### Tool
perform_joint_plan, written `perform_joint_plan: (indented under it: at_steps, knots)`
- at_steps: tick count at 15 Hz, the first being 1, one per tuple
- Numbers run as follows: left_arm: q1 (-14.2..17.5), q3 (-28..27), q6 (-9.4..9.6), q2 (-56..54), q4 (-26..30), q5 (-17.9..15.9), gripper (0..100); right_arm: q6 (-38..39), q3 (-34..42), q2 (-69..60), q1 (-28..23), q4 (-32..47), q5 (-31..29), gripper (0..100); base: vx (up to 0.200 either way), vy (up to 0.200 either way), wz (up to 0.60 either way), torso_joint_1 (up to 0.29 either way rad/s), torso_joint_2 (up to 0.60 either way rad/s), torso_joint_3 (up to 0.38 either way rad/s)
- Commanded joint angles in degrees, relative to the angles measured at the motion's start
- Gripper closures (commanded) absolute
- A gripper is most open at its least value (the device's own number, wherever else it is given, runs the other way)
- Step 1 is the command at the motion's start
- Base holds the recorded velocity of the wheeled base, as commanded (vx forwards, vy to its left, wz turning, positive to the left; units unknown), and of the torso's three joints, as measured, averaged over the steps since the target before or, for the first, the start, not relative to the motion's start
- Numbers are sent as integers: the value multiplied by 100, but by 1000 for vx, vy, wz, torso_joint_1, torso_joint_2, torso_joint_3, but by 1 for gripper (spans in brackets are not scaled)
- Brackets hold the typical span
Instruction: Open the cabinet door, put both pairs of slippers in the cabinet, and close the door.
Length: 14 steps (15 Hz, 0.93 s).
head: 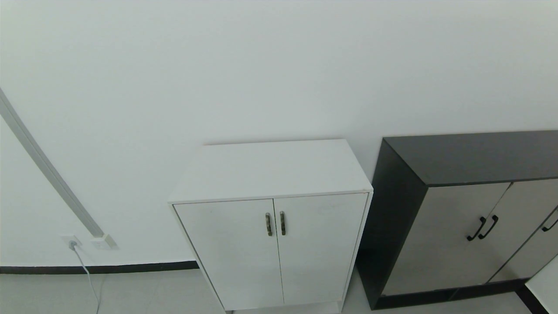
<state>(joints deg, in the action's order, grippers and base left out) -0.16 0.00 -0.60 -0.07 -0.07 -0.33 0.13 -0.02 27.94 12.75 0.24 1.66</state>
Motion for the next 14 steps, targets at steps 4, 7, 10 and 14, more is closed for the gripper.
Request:
perform_joint_plan:
  at_steps: [4, 7, 10, 14]
  knots:
    - [-2, 0, -11, 7, -1, -2, 100, 4, 2, -570, -660, -7, 1, 100, 0, 0, 0, 0, 0, 0]
    - [-2, 0, -11, 7, -1, -2, 100, 4, 2, -1159, -941, -7, 1, 100, 0, 0, 0, 0, 0, 0]
    - [7, 0, -11, 7, -1, 7, 100, 4, 2, -1739, -1047, -7, 1, 100, 0, 0, 0, 0, 0, 0]
    - [-2, 0, -11, 7, -1, 7, 100, 13, 2, -2249, -1047, -7, -8, 100, 0, 0, 0, 0, 0, 0]
